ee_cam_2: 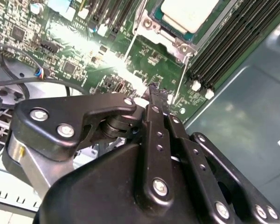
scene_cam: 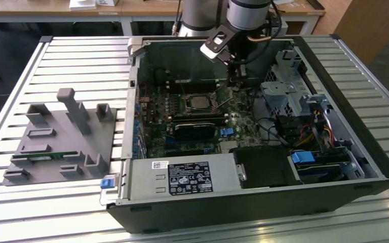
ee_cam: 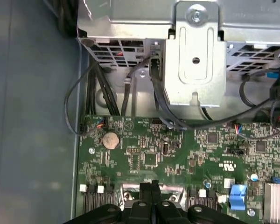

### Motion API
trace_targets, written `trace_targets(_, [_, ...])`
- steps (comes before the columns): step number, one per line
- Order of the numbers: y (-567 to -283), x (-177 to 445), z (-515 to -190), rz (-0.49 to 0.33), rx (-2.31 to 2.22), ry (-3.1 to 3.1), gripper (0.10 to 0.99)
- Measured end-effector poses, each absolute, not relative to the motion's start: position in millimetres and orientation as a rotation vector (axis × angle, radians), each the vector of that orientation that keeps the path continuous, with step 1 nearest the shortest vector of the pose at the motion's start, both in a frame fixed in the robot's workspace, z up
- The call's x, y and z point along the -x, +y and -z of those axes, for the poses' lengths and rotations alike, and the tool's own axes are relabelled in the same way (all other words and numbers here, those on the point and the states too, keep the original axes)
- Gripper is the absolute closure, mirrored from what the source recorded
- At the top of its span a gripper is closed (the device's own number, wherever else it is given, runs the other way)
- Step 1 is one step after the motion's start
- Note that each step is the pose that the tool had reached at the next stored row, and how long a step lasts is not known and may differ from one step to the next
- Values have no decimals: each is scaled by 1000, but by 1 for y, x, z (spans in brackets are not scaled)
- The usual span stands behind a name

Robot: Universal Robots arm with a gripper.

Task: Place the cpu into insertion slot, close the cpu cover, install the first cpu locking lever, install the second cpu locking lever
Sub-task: 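Close the cpu cover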

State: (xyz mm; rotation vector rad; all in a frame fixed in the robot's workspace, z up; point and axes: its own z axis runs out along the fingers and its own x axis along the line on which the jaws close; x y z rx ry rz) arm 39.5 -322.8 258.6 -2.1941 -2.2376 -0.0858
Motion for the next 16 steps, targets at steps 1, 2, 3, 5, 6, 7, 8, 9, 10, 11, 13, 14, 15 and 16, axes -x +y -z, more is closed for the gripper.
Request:
trace_targets(1, [-322, -41, -258, 85, 2194, -2237, 980])
trace_targets(2, [-322, -43, -258, 85, 2194, -2237, 980])
trace_targets(3, [-322, -44, -258, 84, 2194, -2237, 980])
trace_targets(5, [-322, -47, -258, 83, 2193, -2236, 980])
trace_targets(6, [-322, -49, -258, 82, 2193, -2236, 980])
trace_targets(7, [-322, -49, -258, 82, 2193, -2236, 980])
trace_targets(8, [-322, -50, -257, 81, 2193, -2235, 980])
trace_targets(9, [-322, -51, -257, 81, 2193, -2235, 980])
trace_targets(10, [-322, -52, -257, 80, 2193, -2234, 980])
trace_targets(11, [-322, -53, -257, 79, 2193, -2233, 980])
trace_targets(13, [-322, -56, -256, 78, 2193, -2231, 980])
trace_targets(14, [-322, -57, -256, 77, 2193, -2231, 980])
trace_targets(15, [-322, -58, -256, 76, 2193, -2230, 980])
trace_targets(16, [-322, -59, -256, 75, 2193, -2230, 980])
